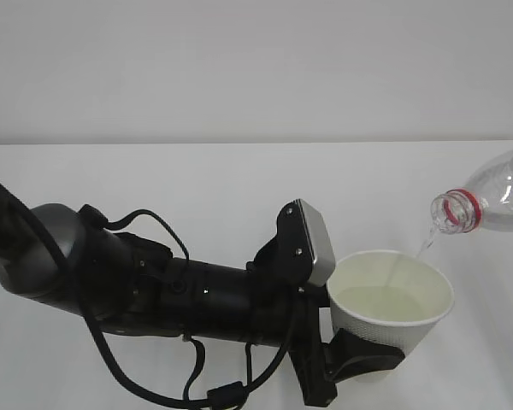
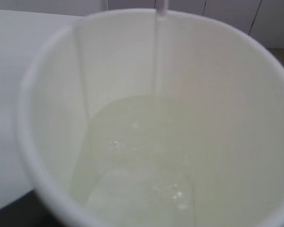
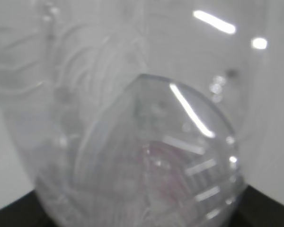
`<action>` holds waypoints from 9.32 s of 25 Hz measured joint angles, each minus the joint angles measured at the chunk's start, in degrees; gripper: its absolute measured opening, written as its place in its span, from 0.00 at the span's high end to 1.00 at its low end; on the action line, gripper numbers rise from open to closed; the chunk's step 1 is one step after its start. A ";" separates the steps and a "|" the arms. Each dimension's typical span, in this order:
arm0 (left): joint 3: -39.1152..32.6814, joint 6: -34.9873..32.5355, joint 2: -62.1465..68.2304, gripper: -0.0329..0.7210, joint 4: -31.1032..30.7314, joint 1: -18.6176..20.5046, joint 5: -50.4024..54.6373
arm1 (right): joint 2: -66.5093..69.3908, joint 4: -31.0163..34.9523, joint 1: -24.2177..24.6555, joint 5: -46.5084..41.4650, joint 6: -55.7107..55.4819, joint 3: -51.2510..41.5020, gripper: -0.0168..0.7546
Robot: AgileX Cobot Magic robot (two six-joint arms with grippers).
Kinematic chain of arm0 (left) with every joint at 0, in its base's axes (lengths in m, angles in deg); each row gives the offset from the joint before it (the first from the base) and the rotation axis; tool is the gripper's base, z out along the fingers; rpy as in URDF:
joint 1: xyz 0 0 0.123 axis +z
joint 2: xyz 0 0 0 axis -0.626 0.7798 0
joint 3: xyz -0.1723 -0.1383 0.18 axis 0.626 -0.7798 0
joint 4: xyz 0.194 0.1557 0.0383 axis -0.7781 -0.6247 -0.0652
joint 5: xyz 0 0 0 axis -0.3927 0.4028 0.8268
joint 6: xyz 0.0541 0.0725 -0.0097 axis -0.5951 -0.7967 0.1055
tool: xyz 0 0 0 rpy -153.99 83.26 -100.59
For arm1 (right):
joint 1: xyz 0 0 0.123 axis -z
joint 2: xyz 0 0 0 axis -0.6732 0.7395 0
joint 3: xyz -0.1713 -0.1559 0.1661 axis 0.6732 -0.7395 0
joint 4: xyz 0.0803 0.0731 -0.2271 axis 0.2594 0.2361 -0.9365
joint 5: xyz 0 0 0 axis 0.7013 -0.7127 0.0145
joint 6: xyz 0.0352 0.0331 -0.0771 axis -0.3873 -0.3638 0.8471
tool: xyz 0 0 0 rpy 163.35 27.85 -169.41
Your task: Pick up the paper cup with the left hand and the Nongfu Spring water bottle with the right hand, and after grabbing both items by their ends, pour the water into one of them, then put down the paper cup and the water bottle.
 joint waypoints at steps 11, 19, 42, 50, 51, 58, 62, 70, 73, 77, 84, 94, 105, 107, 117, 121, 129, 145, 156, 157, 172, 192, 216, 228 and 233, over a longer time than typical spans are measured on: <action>0.00 0.00 0.00 0.29 0.00 0.00 0.10 | 0.00 0.00 0.00 0.09 0.00 0.00 0.39; 0.00 0.00 0.00 0.29 0.00 0.00 0.10 | 0.00 0.00 0.00 0.09 0.10 0.00 0.39; 0.00 0.00 0.00 0.29 0.00 0.00 0.10 | 0.00 0.00 0.00 0.28 0.69 0.00 0.39; 0.00 0.00 0.00 0.29 0.00 0.00 0.10 | 0.00 0.00 0.00 0.36 0.34 0.00 0.39; 0.00 0.00 0.00 0.29 0.00 0.00 0.10 | 0.00 0.00 0.00 0.36 0.23 0.00 0.39; 0.00 0.00 0.00 0.29 0.63 0.00 0.10 | 0.00 0.00 0.00 0.36 -3.00 0.00 0.39; 0.00 0.00 0.00 0.29 2.43 0.00 0.10 | 0.00 0.00 0.00 0.36 -6.90 0.00 0.39; 0.00 0.00 0.00 0.30 2.66 0.00 0.10 | 0.00 0.00 0.00 0.36 -18.24 0.00 0.39; 0.00 0.00 0.00 0.30 2.66 0.00 -0.49 | 0.00 0.00 0.00 0.36 -21.59 0.00 0.39; 0.00 0.00 0.00 0.30 2.66 0.00 -2.09 | 0.00 0.25 0.00 0.36 -25.38 0.00 0.39; 0.00 0.00 0.00 0.30 2.66 0.00 -2.09 | 0.00 3.37 0.00 0.36 -32.06 0.00 0.39; 0.00 0.00 0.00 0.30 3.02 0.00 -2.09 | 0.00 3.86 0.00 0.36 -44.63 0.00 0.39; 0.00 -0.10 0.00 0.30 4.36 0.00 -0.29 | 0.00 3.96 0.00 0.41 -72.53 0.00 0.39; 0.00 -0.10 0.00 0.30 4.36 0.00 -0.29 | 0.00 3.96 0.00 0.41 -74.26 0.00 0.39; 0.00 -0.10 0.00 0.30 4.46 0.00 0.29 | 2.34 3.96 0.00 0.41 -87.99 0.00 0.39; 0.00 -0.10 0.00 0.30 4.57 0.00 0.40 | 6.43 3.96 0.00 2.10 -89.74 0.00 0.39; 0.00 -0.10 0.00 0.30 4.89 0.00 0.53 | 12.89 3.83 0.00 6.18 -92.88 0.45 0.39; 0.00 -0.10 0.00 0.30 4.89 0.00 0.42 | 30.31 0.78 0.00 25.82 -98.76 0.78 0.39; 0.00 -0.10 0.00 0.30 4.89 0.00 0.21 | 35.64 -0.90 0.00 32.16 -99.66 0.78 0.39; 0.00 -0.10 0.00 0.30 4.89 0.00 0.21 | 35.64 -1.66 0.00 32.49 -99.94 0.78 0.39; 0.00 -0.10 0.00 0.30 4.89 0.00 -1.69 | 35.64 -3.52 0.00 32.64 -100.44 0.78 0.39; 0.00 -0.10 0.00 0.30 5.14 0.00 -2.30 | 35.64 -3.02 0.00 31.71 -98.76 0.35 0.39; 0.00 -0.10 0.00 0.30 5.37 0.00 -2.30 | 44.27 -0.16 0.00 33.04 -98.04 0.47 0.39; 0.00 -0.10 0.00 0.30 5.50 0.00 -2.30 | 48.15 -0.05 0.00 33.71 -98.04 3.49 0.39; 0.00 -0.10 0.00 0.30 6.34 0.00 -2.30 | 48.77 -0.05 0.00 34.49 -98.76 3.69 0.39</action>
